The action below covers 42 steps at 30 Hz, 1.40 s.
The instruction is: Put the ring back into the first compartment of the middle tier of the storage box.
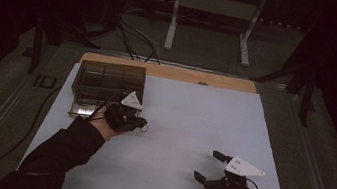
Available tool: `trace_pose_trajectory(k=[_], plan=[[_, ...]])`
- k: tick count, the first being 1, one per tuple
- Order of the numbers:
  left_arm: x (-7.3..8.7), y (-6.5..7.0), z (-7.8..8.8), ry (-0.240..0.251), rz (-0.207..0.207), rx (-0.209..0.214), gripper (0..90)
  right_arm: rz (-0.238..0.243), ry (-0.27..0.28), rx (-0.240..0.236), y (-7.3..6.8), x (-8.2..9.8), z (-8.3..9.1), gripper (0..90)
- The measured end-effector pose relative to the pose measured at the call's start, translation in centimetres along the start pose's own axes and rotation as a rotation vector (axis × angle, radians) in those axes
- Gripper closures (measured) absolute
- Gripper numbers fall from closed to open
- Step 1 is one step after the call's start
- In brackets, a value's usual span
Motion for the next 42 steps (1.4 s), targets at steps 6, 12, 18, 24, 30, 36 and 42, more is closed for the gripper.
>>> trace_pose_trajectory(k=[6, 12, 18, 24, 30, 36, 42], plan=[[0.0, -0.8, 0.8, 0.002, 0.001, -0.012, 88.9, -0.004, 0.001, -0.002, 0.0, 0.0, 0.0, 0.0], [0.4, -1.7, 1.6, -0.001, 0.015, -0.026, 88.9, -0.004, 0.003, -0.002, 0.0, 0.0, 0.0, 0.0], [0.9, -2.7, 2.4, -0.001, 0.027, -0.045, 88.9, -0.004, 0.002, -0.003, 0.0, 0.0, 0.0, 0.0], [1.4, -4.0, 3.2, 0.001, 0.049, -0.069, 88.9, -0.006, 0.003, -0.002, 0.0, 0.0, 0.0, 0.0], [1.8, -4.6, 3.6, -0.002, 0.058, -0.082, 88.9, -0.006, 0.002, -0.001, 0.0, 0.0, 0.0, 0.0], [2.5, -5.7, 4.5, -0.008, 0.073, -0.113, 88.9, -0.007, 0.002, 0.0, 0.0, 0.0, 0.0, 0.0], [3.2, -6.6, 5.2, -0.007, 0.097, -0.128, 88.9, -0.007, 0.003, 0.002, 0.1, 0.0, 0.0, 0.0]])
Point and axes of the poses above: each handheld gripper's, and its own axes: z roughly backward along the jaws, x roughly out of its underside, y roughly to its right, the point moved 8 cm from there along -z, roughly forward along the jaws, and after that the axes turned 11 degrees about -x, right-handed, at the moved point
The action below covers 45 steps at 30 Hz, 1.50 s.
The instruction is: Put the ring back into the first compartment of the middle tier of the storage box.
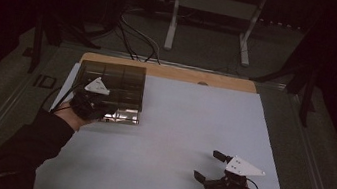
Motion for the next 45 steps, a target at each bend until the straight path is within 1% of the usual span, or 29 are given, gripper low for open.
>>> trace_pose_trajectory(k=[1, 2, 9, 13, 21, 23, 25, 26, 28, 29, 31, 33, 36, 38, 43, 45], plan=[[0.0, 0.0, 0.0, 0.0, 0.0, 0.0, 88.9, 0.0, 0.0, 0.0, 0.0, 0.0, 0.0, 0.0], [0.2, -0.3, 0.2, 0.0, 0.004, -0.006, 88.9, 0.0, -0.003, 0.0, 0.0, 0.0, 0.0, 0.0], [0.5, -1.5, 0.8, 0.0, 0.016, -0.036, 88.9, 0.004, -0.003, 0.002, -0.1, 0.0, 0.0, 0.0], [0.8, -2.4, 1.2, 0.005, 0.046, -0.045, 88.9, 0.0, -0.004, 0.001, 0.0, 0.1, 0.0, 0.0], [1.6, -3.9, 1.7, -0.005, 0.068, -0.076, 88.9, 0.002, -0.001, 0.002, 0.0, 0.0, 0.0, 0.0], [1.8, -4.3, 1.8, -0.001, 0.081, -0.08, 88.9, 0.001, -0.002, 0.001, 0.0, 0.0, 0.0, 0.0], [2.0, -4.7, 2.0, -0.001, 0.086, -0.093, 88.9, 0.002, -0.003, 0.001, -0.1, 0.0, 0.0, 0.0], [2.0, -4.9, 2.1, 0.002, 0.092, -0.092, 88.9, 0.004, -0.001, 0.002, 0.0, 0.0, 0.0, 0.0], [2.2, -5.3, 2.2, 0.001, 0.099, -0.104, 88.9, 0.0, -0.002, 0.001, 0.0, 0.0, 0.0, 0.0], [2.3, -5.4, 2.3, 0.003, 0.109, -0.101, 88.9, 0.0, -0.004, 0.0, 0.0, 0.1, 0.0, 0.0], [2.5, -5.8, 2.4, 0.001, 0.109, -0.114, 88.9, 0.003, -0.006, -0.001, 0.0, 0.1, -0.1, 0.0], [2.5, -6.0, 2.6, 0.009, 0.121, -0.11, 88.9, 0.002, -0.006, 0.001, 0.0, 0.1, -0.1, 0.0], [2.5, -6.4, 2.8, 0.016, 0.126, -0.12, 88.9, 0.001, -0.006, 0.001, 0.0, 0.1, -0.1, 0.0], [2.6, -6.7, 2.8, 0.012, 0.127, -0.131, 88.9, 0.003, -0.006, 0.002, 0.0, 0.0, -0.1, 0.0], [3.2, -7.6, 2.6, 0.012, 0.163, -0.135, 88.9, 0.003, -0.009, 0.002, 0.0, 0.1, -0.1, 0.0], [3.5, -8.0, 2.4, 0.013, 0.176, -0.145, 88.9, 0.001, -0.007, 0.001, 0.0, 0.1, -0.1, 0.0]])
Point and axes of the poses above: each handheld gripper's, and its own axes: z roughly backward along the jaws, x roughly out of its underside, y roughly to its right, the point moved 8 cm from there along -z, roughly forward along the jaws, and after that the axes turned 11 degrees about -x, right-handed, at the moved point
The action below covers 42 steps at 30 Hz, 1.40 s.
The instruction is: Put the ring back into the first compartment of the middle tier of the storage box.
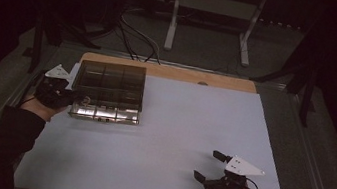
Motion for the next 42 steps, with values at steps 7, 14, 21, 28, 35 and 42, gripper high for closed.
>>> trace_pose_trajectory(k=[7, 14, 21, 28, 35, 42], plan=[[0.8, -1.1, -0.8, -0.008, 0.042, -0.01, 88.9, 0.0, 0.0, 0.0, 0.0, 0.0, 0.0, 0.0], [1.4, -2.0, -1.2, -0.003, 0.082, -0.011, 88.8, 0.004, -0.003, 0.0, -0.1, 0.0, 0.0, 0.0], [1.9, -2.3, -1.8, -0.011, 0.094, -0.012, 88.8, 0.008, -0.004, 0.002, -0.1, 0.0, 0.0, 0.0], [2.3, -2.3, -2.8, -0.022, 0.107, -0.004, 88.8, 0.004, 0.001, 0.0, -0.1, -0.1, 0.0, 0.0], [2.4, -1.9, -3.8, -0.029, 0.113, 0.004, 88.8, 0.004, -0.001, -0.001, 0.0, 0.0, 0.0, 0.0], [1.7, -1.6, -4.0, -0.019, 0.108, -0.001, 87.8, 0.004, -0.005, -0.001, 0.0, 0.1, 0.0, 0.0]])
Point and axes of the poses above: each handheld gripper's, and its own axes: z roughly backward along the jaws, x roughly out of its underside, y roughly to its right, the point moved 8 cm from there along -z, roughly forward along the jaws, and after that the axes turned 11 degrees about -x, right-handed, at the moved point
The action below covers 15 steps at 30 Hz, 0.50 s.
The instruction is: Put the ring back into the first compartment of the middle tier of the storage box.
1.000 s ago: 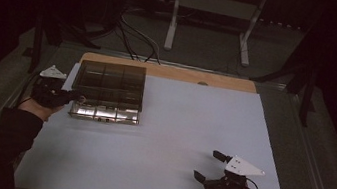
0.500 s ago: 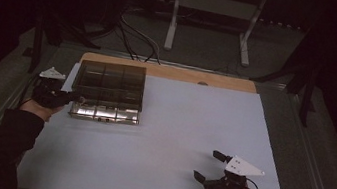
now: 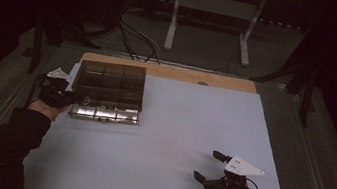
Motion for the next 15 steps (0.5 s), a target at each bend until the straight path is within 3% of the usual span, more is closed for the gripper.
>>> trace_pose_trajectory(k=[1, 4, 8, 15], plan=[[0.04, 0.03, -0.13, -0.001, 0.0, -0.013, 87.5, 0.002, 0.0, 0.0, -0.02, -0.01, 0.01, 0.0], [0.31, -0.01, -0.47, -0.003, 0.04, -0.029, 69.5, -0.001, 0.002, 0.001, 0.01, -0.03, 0.05, 0.0], [0.66, 0.11, -0.52, -0.008, 0.037, -0.035, 52.7, 0.002, 0.002, 0.003, -0.04, -0.04, 0.06, 0.0], [0.47, 0.25, 0.33, 0.005, 0.033, -0.038, 45.4, 0.001, 0.001, 0.002, 0.0, -0.03, 0.06, 0.0]])
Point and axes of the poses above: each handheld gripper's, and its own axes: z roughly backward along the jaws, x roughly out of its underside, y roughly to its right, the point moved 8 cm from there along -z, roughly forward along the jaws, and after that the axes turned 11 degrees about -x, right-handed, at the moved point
